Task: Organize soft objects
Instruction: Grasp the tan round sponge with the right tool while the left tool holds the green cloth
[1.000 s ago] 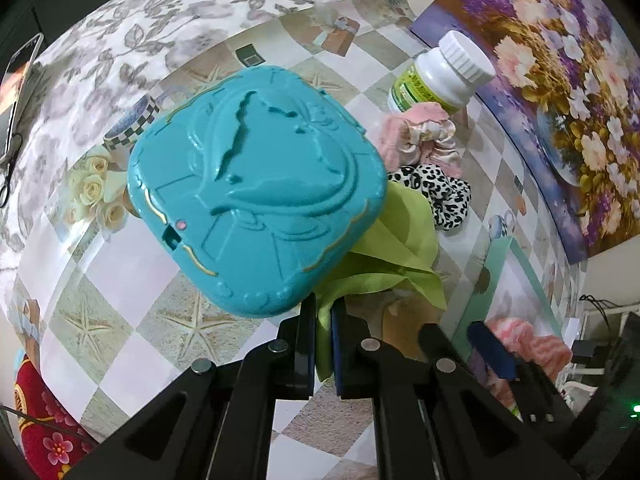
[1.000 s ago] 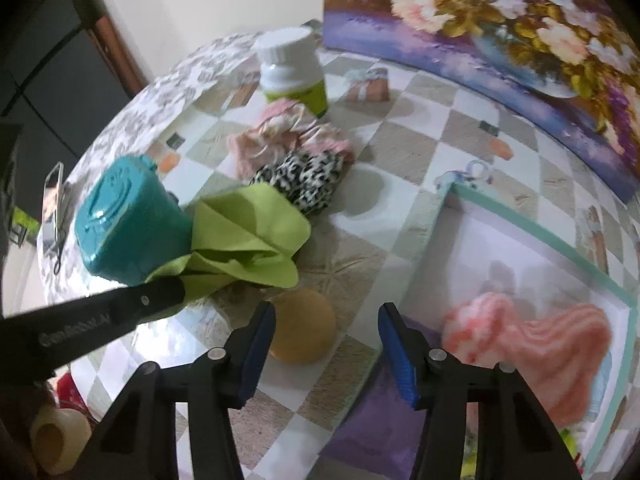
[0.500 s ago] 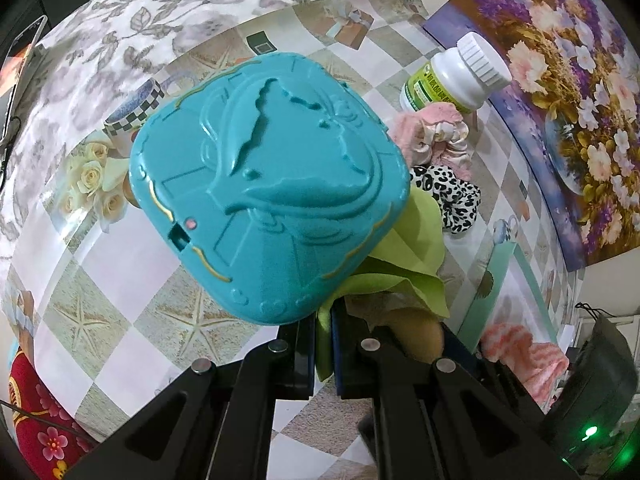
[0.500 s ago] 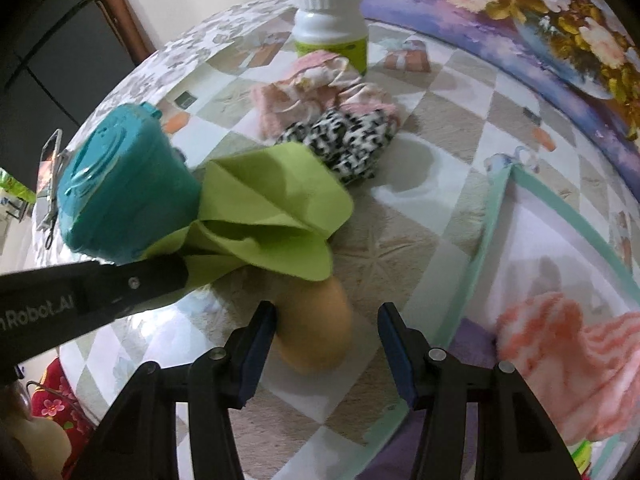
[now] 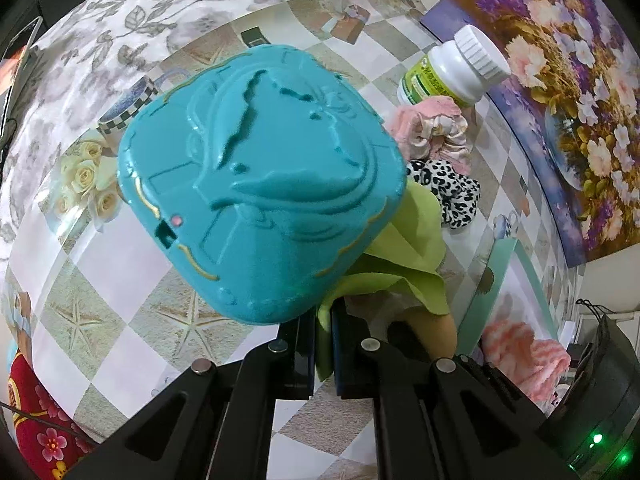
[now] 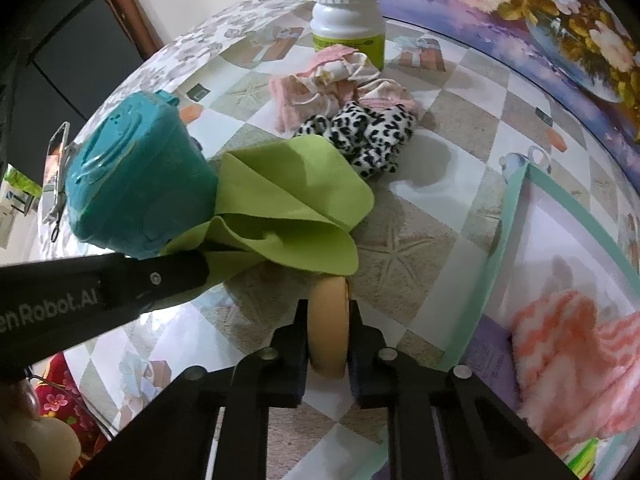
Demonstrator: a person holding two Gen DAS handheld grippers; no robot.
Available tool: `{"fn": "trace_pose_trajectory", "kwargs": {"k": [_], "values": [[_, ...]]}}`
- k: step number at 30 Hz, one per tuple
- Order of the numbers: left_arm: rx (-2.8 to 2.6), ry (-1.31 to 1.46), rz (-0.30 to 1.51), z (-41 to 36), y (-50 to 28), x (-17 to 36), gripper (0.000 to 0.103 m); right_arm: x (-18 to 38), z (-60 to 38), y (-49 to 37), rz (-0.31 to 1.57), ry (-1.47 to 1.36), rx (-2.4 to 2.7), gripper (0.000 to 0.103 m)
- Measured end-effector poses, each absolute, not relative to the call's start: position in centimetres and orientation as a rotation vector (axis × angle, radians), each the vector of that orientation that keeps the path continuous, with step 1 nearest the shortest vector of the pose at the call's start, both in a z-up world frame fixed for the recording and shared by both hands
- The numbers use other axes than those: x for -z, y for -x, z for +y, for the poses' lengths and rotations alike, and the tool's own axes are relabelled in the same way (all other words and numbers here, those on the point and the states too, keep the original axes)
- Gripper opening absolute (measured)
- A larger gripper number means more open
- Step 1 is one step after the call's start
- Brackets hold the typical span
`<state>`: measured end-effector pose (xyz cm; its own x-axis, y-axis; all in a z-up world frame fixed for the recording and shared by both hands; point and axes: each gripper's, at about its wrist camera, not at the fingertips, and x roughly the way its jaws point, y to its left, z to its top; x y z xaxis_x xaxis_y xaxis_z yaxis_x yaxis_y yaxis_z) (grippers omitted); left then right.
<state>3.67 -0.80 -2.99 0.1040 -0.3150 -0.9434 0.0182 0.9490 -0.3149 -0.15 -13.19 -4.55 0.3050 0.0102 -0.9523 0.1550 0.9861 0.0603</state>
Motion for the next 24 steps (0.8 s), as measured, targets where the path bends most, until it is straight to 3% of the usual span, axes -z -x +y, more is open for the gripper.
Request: {"fn": "trace_pose_trajectory", "kwargs": {"k": [24], "values": [[0.419, 0.240, 1.325, -3.7, -3.7, 0.5, 0.004, -4.6, -18.7, 5.7, 1.035, -0.321, 0.343, 0.017]]}}
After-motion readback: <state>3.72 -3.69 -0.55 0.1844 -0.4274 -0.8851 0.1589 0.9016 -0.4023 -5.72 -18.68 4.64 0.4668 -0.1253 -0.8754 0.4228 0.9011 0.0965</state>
